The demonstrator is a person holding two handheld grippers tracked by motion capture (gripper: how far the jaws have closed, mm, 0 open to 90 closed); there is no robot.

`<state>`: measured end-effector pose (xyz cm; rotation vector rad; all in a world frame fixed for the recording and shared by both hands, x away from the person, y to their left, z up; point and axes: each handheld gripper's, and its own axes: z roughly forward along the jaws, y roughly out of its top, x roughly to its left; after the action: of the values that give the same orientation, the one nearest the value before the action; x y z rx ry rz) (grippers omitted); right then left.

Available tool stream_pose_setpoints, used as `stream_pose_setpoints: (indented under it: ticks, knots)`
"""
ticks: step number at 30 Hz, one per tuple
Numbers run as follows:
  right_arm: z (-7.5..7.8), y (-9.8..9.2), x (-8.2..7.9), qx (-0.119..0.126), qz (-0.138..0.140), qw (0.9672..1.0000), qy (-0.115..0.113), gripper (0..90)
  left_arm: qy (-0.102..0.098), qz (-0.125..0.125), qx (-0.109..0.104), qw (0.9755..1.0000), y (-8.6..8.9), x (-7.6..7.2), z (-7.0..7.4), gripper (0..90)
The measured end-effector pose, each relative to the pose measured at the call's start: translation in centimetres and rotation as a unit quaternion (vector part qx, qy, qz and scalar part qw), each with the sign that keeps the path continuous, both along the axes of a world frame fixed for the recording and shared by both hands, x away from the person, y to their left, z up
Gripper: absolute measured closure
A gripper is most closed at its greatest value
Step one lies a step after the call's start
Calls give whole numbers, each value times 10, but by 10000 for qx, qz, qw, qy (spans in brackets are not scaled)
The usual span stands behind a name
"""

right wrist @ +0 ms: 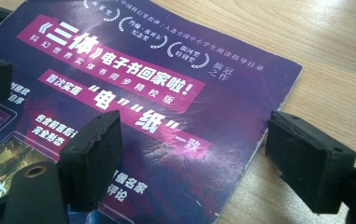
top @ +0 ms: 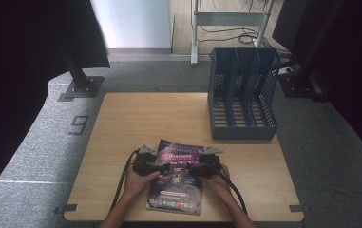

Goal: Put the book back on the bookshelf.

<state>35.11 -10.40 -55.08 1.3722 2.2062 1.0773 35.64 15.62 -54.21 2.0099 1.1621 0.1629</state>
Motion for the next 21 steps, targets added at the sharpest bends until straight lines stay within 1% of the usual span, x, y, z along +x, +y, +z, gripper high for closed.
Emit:
stream_pose_setpoints:
  ticks: [3, 6, 9, 11, 14, 21]
  knots:
    - [0, 0, 0, 1, -10, 10000, -2, 187, -23, 31, 9, 10000, -1, -1, 1, 210]
    - [0, 0, 0, 1, -14, 10000, -5, 187, -25, 34, -63, 10000, 0, -2, 2, 211]
    - [0, 0, 0, 2, -15, 10000, -6, 187, 53, 44, -167, 9998, 2, -1, 2, 210]
    - [0, 0, 0, 1, -16, 10000, -7, 187, 97, 50, -184, 9998, 3, 0, 0, 214]
    - [0, 0, 0, 2, -16, 10000, -5, 187, 54, 54, -134, 9999, 2, -1, 1, 221]
    - [0, 0, -1, 2, -17, 10000, -8, 187, -52, 46, -162, 9998, 2, -4, 5, 233]
